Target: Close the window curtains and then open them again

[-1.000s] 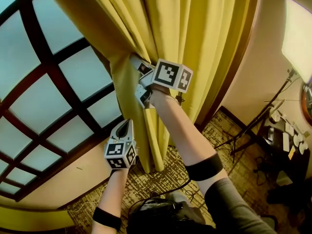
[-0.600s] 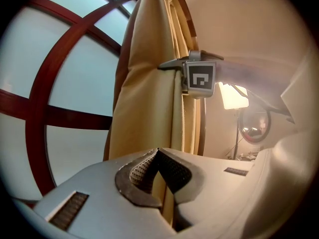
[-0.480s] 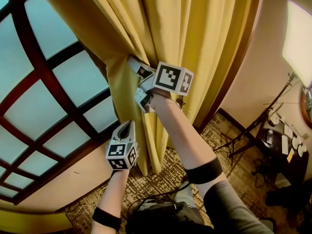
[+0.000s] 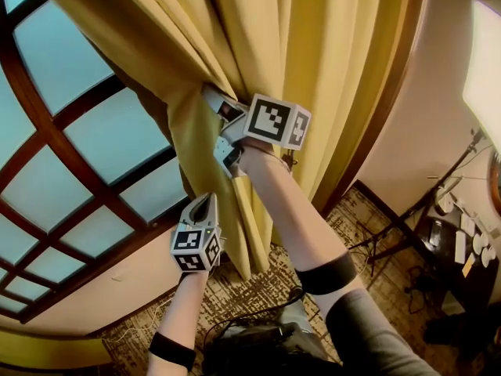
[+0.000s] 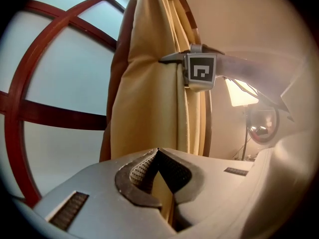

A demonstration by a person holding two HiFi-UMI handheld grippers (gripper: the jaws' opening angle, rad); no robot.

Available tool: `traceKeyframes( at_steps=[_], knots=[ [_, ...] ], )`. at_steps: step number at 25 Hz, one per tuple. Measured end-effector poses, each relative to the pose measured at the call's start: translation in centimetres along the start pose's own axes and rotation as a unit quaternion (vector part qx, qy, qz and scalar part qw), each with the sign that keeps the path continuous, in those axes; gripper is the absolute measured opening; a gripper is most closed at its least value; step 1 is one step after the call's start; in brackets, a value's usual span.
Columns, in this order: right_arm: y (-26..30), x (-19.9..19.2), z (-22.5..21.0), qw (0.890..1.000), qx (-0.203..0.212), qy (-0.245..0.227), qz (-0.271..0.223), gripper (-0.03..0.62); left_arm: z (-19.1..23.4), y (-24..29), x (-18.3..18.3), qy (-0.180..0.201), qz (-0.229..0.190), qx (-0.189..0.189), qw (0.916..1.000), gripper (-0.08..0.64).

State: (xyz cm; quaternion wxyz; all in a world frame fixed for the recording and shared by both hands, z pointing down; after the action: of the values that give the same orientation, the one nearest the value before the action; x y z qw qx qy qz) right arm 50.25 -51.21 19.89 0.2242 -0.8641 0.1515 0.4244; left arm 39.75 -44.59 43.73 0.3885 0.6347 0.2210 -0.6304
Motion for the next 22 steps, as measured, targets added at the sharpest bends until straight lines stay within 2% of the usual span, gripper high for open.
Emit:
traceKeyframes(
  at_steps=[4, 9, 14, 18, 22],
  knots=[
    [-0.4, 0.9, -0.1, 1.0, 0.007, -0.011, 0.001, 0.038, -0.9, 0.8, 0.3, -0.002, -0.006, -0.001, 1.0, 0.0],
    [-2.1, 5.7, -3.0, 1.0, 0.008, -0.012, -0.006, 0.038, -4.5, 5.0, 2.3, 0.008, -0.002, -0.008, 0.9999, 0.0],
    [-2.1, 7.0, -3.9, 1.0, 0.021, -0.008, -0.015, 0.037, -5.2, 6.6, 2.5, 0.008, -0.004, -0.01, 0.9999, 0.0],
    [-2.9, 8.0, -5.1, 1.0, 0.01, -0.016, -0.017, 0.037, -5.4, 7.2, 2.4, 0.005, -0.006, -0.011, 0.9999, 0.0],
    [-3.2, 9.3, -5.9, 1.0, 0.015, 0.002, -0.025, 0.037, -6.0, 8.4, 2.5, 0.003, -0.007, -0.011, 0.9999, 0.0]
  ],
)
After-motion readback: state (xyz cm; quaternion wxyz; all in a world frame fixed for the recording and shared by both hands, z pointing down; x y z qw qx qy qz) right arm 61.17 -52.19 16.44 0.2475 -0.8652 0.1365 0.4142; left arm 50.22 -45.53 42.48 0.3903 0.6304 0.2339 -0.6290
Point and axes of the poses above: the fingertips, and each gripper's own axes: y forward along the fingers, z to its left, x out of its top, the point moved 3 cm from there along -y, backward along the fingers, and after that the axes turned 5 degrees about z, right-handed, at the moved point
